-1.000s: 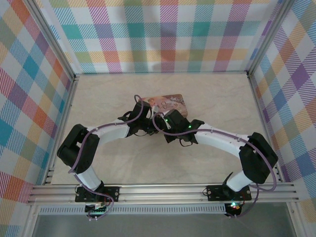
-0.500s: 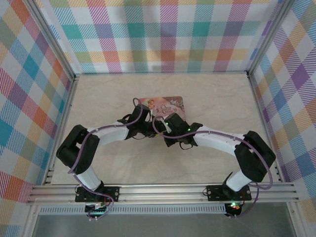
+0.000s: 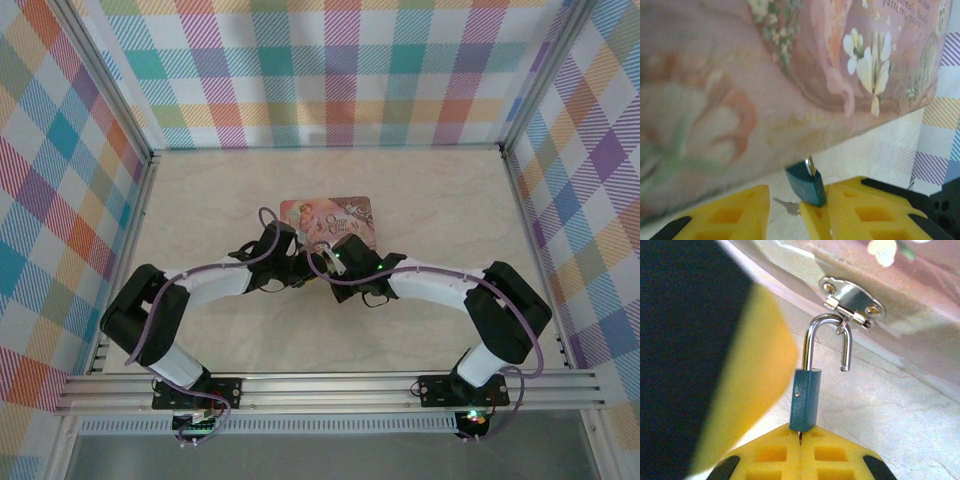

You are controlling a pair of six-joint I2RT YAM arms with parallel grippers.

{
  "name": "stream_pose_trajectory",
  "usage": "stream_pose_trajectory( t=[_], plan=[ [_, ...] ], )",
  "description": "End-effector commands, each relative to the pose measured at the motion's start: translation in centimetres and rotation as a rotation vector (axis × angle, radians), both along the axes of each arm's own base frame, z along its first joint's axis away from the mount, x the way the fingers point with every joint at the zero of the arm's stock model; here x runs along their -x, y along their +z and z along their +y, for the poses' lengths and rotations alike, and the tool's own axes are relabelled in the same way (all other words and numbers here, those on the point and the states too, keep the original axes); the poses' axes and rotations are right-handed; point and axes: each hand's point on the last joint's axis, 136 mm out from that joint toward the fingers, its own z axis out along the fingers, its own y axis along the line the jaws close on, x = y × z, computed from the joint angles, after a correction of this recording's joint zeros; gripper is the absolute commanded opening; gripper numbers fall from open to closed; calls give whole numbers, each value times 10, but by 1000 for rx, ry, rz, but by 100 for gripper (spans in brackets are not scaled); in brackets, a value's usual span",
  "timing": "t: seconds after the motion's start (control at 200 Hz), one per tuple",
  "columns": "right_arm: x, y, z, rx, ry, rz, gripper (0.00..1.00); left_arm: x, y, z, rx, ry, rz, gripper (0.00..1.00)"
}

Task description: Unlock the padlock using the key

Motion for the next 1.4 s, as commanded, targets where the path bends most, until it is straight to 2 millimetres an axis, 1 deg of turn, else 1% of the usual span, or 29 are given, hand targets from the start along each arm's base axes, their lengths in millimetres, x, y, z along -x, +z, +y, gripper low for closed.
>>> stream_pose_trajectory(
  t=[0.0,0.07,0.17,0.26,0.38,0.49,0.665,0.815,0.995,1.175,1.395],
  plan=[
    [2,-3,6,-23,22,-1,0,3,10,19,-45,31,-43,39],
    [3,-5,5,-17,26,0,0,3,17,30,-63,62,-61,43],
    [3,-5,6,-17,34,-3,0,1,31,47,-89,104,-99,47],
    [4,-6,6,-14,49,-6,0,-2,41,67,-122,157,-130,51],
    [6,-7,5,-7,69,-10,0,-12,51,92,-162,226,-162,57],
    [6,-6,6,0,86,-11,0,-24,56,102,-166,259,-166,58],
    [6,-5,6,5,91,-16,0,-48,57,108,-203,296,-183,58],
    [7,-7,7,-1,90,-9,0,-70,53,113,-219,342,-201,58],
    [5,-5,8,0,107,-28,0,-94,46,106,-204,340,-199,58],
    [3,-3,9,13,138,-50,0,-106,41,99,-205,328,-194,57],
    [1,-4,6,62,191,-88,0,-115,36,95,-201,320,-187,57]
  ],
)
